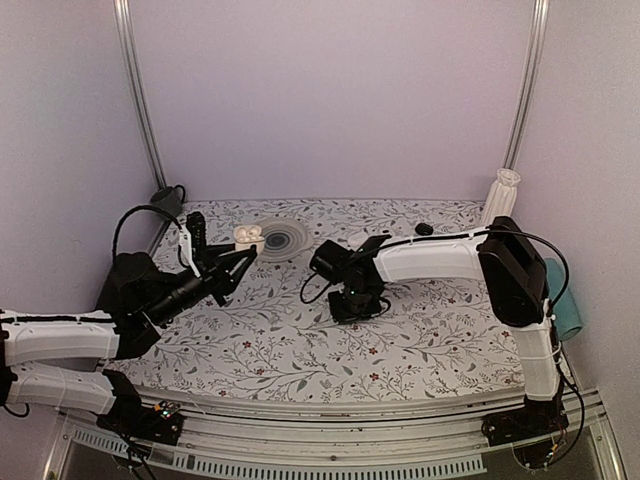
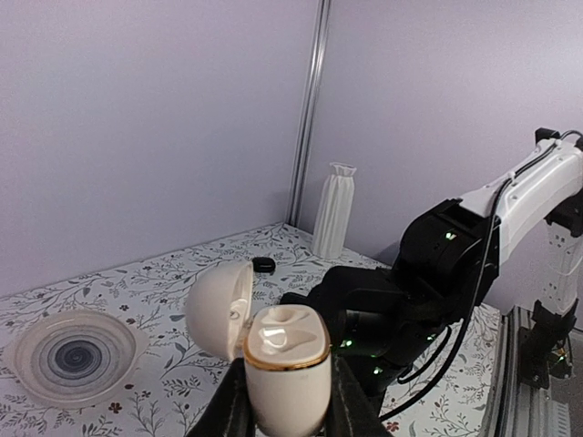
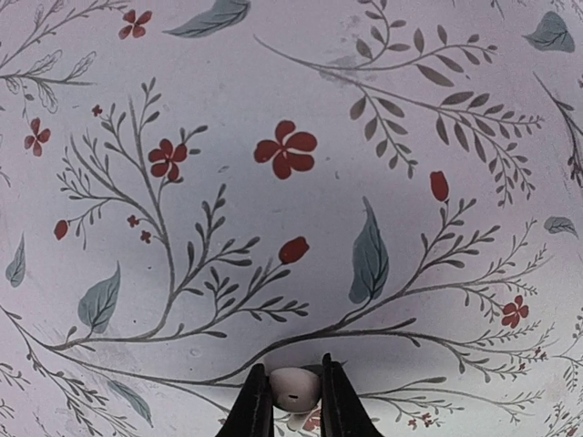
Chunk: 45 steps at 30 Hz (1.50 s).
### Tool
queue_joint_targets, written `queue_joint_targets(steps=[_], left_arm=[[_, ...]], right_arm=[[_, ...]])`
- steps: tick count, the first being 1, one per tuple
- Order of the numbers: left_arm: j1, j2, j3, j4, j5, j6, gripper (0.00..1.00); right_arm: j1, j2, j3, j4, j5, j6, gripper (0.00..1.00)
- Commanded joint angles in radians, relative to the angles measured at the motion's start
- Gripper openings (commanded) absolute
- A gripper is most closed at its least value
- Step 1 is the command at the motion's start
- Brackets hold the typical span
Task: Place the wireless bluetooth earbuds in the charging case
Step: Pick up the right earbud from the center of the board, then insert the right earbud into the right side groove of the charging case.
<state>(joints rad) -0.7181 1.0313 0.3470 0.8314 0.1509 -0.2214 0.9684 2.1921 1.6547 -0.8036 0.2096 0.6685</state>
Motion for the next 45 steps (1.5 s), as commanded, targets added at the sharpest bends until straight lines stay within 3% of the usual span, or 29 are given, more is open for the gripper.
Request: queue_joint_targets(steps=[1,14,26,34,45], left_arm=[[-0.004,0.026,0.001,0.064,-0.027,-0.032,0.00],[-0.004,0.112,-0.018,0.187,-0.066,-0.068,0.00],[-0.001,0.259,0.050,0.295,-0.041,-0.084,0.00],[-0.001,0.386,0.139,0.366,0.033,-0.111,0.00],[-0.016,0.445,0.213,0.392,0.160,-0.073,0.00]], right_arm=[[0.004,-0.075,-0.033,0.063,0.064,-0.009,0.09],[0.002,-0.278,-0.126,0.256,0.172,-0.062,0.09],[0.003,-0.460,-0.150,0.451,0.162,-0.167,0.09],[0.019,-0.539,-0.152,0.564,0.116,-0.236,0.11],[0.091,-0.566,-0.165,0.705,0.123,-0.336,0.12]])
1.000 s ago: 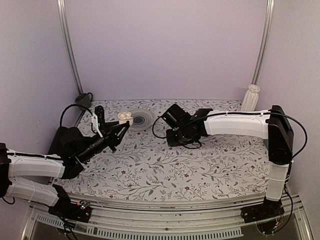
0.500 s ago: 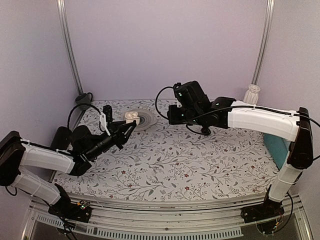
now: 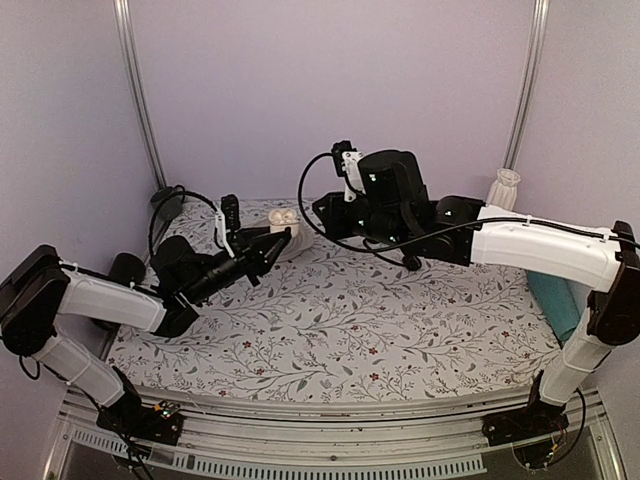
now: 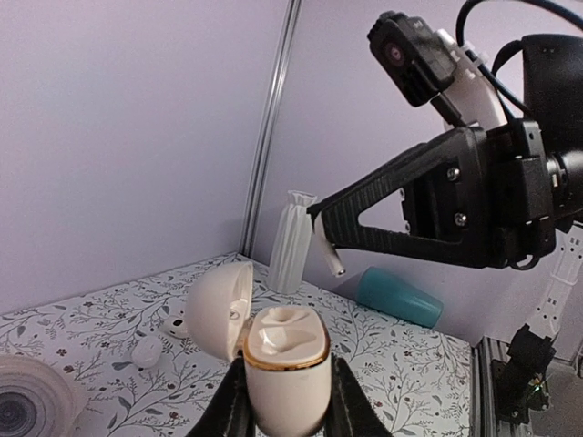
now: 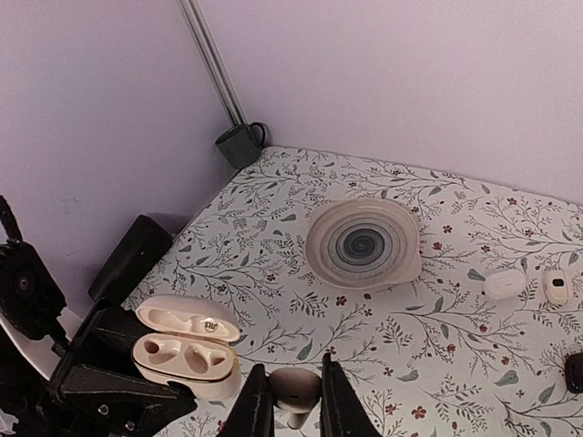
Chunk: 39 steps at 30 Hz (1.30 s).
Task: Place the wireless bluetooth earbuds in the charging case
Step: Insert the right earbud into the right side groove of the charging case.
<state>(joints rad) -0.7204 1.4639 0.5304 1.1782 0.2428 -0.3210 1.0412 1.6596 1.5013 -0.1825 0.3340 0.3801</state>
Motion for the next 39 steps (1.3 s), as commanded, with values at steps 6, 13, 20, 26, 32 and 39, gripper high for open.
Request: queue_joint_targets(steps=[6,13,20,26,32,39], left_arm=[[-0.017,0.021,0.046,0.036,0.098,0.031,0.00],[-0.022,0.023,0.060,0.024,0.107,0.020,0.00],[-0.026,0.018,0.069,0.031,0.104,-0.001,0.00],[-0.027,0.021,0.072,0.037,0.103,-0.012,0.00],[-0.029,0.019,0.075,0.046,0.099,-0.025,0.00],[-0.029,0.017,0.076,0.067,0.096,-0.045,0.00]], right_arm=[[0.047,-0.035,-0.015,0.132,0.015,-0.081,0.13],[0.058,-0.038,-0.034,0.178,0.007,-0.092,0.13],[0.066,-0.034,-0.049,0.213,0.010,-0.096,0.13],[0.068,-0.029,-0.051,0.219,0.011,-0.093,0.12],[0.069,-0.019,-0.057,0.221,0.008,-0.089,0.12],[0.075,-0.008,-0.056,0.224,0.010,-0.089,0.12]])
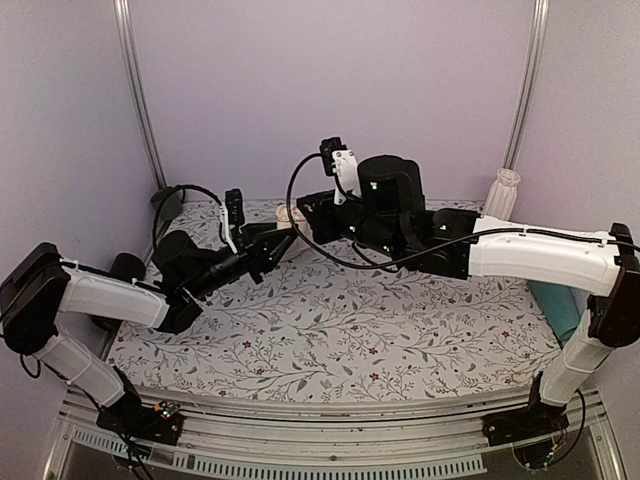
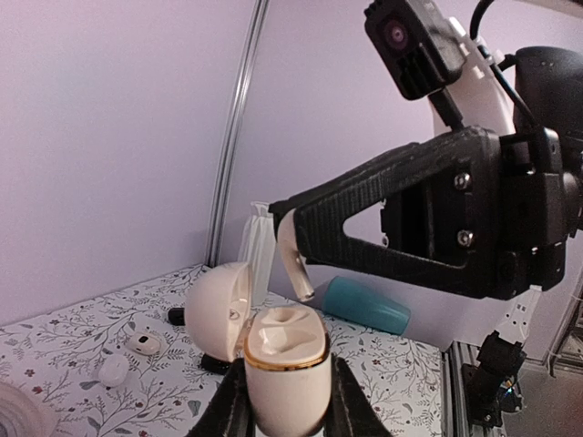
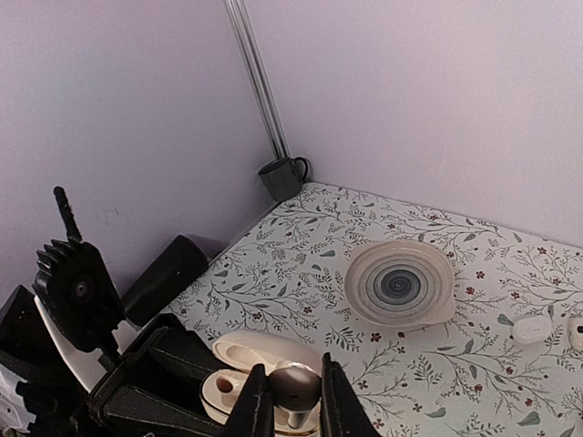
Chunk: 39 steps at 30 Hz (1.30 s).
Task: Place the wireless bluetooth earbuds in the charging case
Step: Insert the right earbud into the right side groove of the charging case.
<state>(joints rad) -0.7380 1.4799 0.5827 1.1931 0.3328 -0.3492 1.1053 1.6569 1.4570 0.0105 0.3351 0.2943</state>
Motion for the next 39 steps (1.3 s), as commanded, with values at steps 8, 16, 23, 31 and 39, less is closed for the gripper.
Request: queue_joint_targets(steps=[8,16,23,31,39], left_arm=[[-0.012,-0.008,0.026,0.059,0.006,-0.022,0.00],[-0.012,-0.022,0.028,0.063,0.005,-0.024,0.00],[-0.011,-0.026,0.028,0.081,0.001,-0.039,0.00],[-0.011,-0.033,0.029,0.097,0.004,-0.061,0.00],[-0.010,-0.039,0.023,0.120,-0.022,-0.079,0.00]], right_arm=[[0.014,0.010,-0.009,0.029,0.008,-0.004,0.12],[0.017,0.023,-0.006,0.026,0.013,-0.008,0.12],[0.025,0.033,-0.004,0.024,0.027,-0.023,0.12],[0.031,0.042,-0.007,0.031,0.047,-0.032,0.12],[0.034,0.040,-0.010,0.039,0.045,-0.043,0.12]])
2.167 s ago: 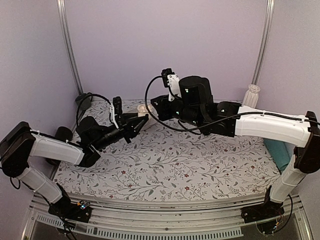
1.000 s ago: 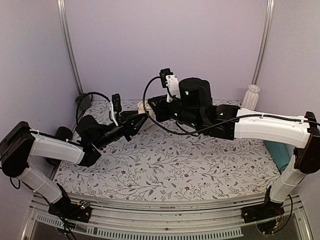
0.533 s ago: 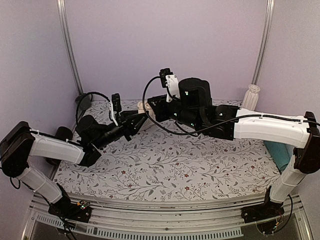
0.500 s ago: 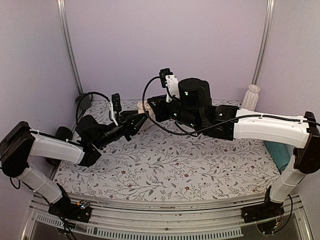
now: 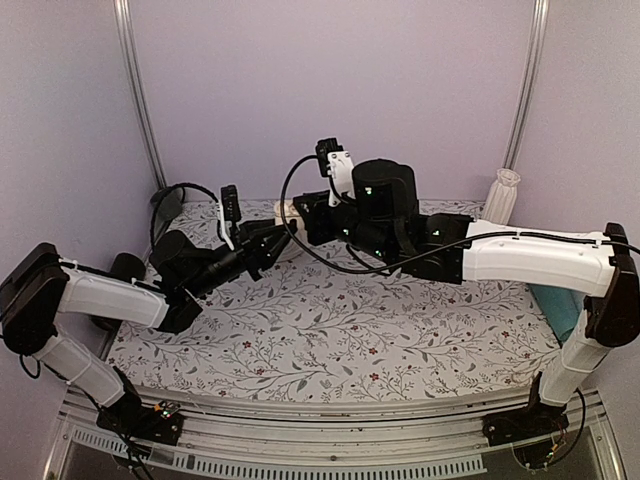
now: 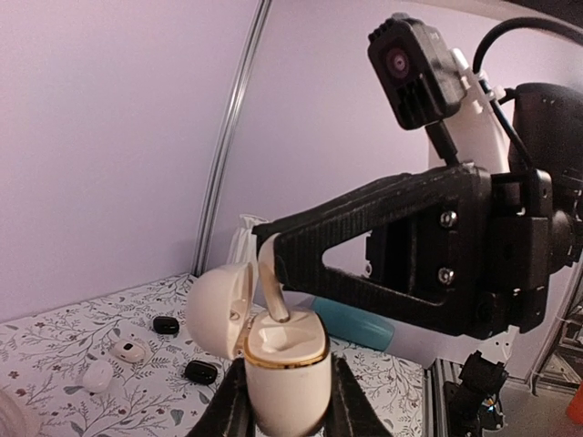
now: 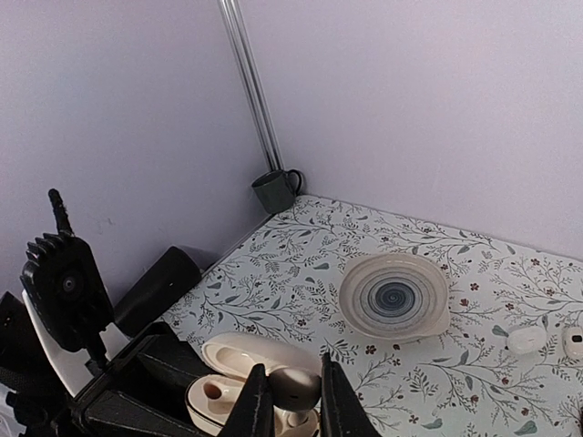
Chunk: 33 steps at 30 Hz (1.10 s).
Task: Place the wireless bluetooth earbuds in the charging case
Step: Insert the right earbud into the right side groove of the charging case.
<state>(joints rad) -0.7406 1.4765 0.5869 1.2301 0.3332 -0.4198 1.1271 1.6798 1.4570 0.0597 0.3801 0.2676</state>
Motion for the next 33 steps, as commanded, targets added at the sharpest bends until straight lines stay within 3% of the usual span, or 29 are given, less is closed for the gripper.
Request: queue_joint_targets(steps=[1,18,33], left_arm=[[-0.007,-0.035,0.017,0.083,-0.029,-0.004,0.00],[-0.007,-0.048,0.017,0.043,-0.048,0.123,0.00],[-0.007,-0.047,-0.027,0.130,-0.072,0.229,0.00]], right_arm=[[0.012,0.017,-0.010,-0.012,-0.006,-0.017,0.12],[0.014,0.000,0.000,-0.066,-0.077,-0.015,0.14],[0.014,-0.005,-0.011,-0.079,-0.121,-0.013,0.14]])
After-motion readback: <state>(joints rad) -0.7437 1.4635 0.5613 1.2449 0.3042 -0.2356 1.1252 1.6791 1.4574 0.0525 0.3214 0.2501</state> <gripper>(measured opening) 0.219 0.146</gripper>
